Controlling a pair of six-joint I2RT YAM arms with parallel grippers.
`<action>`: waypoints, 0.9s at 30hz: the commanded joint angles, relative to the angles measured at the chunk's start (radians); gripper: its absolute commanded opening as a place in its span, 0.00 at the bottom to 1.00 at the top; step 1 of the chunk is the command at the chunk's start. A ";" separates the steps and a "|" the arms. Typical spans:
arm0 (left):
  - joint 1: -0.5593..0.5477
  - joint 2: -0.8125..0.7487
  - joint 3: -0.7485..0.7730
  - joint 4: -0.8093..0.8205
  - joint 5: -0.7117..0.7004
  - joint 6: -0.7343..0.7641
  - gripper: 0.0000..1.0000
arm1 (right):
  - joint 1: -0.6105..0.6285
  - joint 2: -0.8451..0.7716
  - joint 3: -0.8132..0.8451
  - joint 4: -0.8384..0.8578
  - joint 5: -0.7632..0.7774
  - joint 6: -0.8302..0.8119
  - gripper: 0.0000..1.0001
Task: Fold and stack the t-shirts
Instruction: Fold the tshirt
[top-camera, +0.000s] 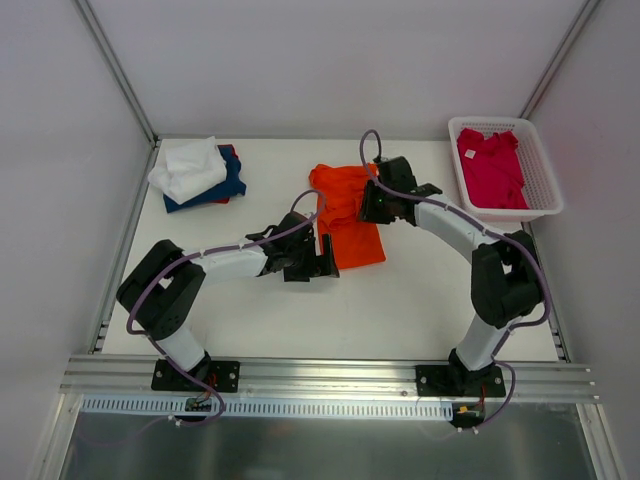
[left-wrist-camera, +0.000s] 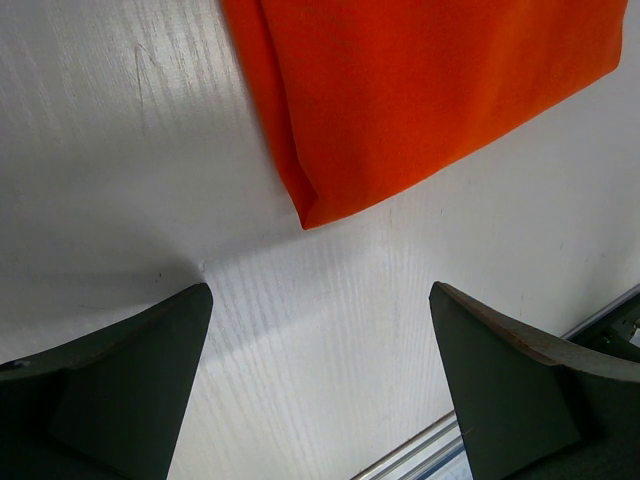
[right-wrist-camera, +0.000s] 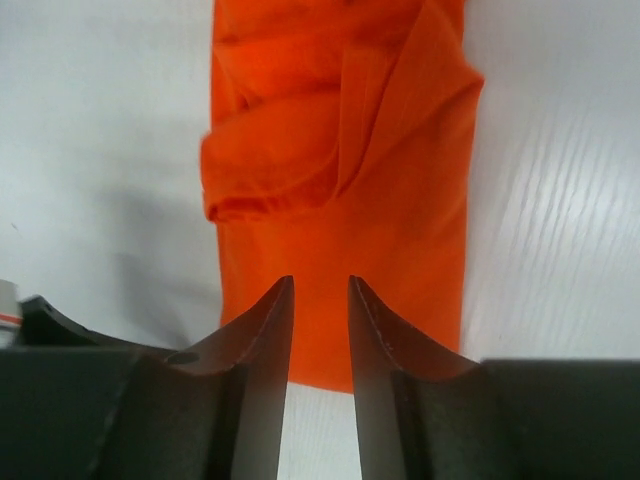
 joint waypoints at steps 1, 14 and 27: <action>-0.012 0.035 0.001 -0.057 -0.017 -0.002 0.93 | 0.027 -0.020 -0.041 0.049 -0.009 0.019 0.30; -0.011 0.029 -0.005 -0.059 -0.020 -0.002 0.93 | 0.049 0.133 0.009 0.086 -0.034 0.028 0.27; -0.011 0.045 0.003 -0.060 -0.015 0.003 0.93 | 0.047 0.245 0.116 0.095 -0.037 0.017 0.26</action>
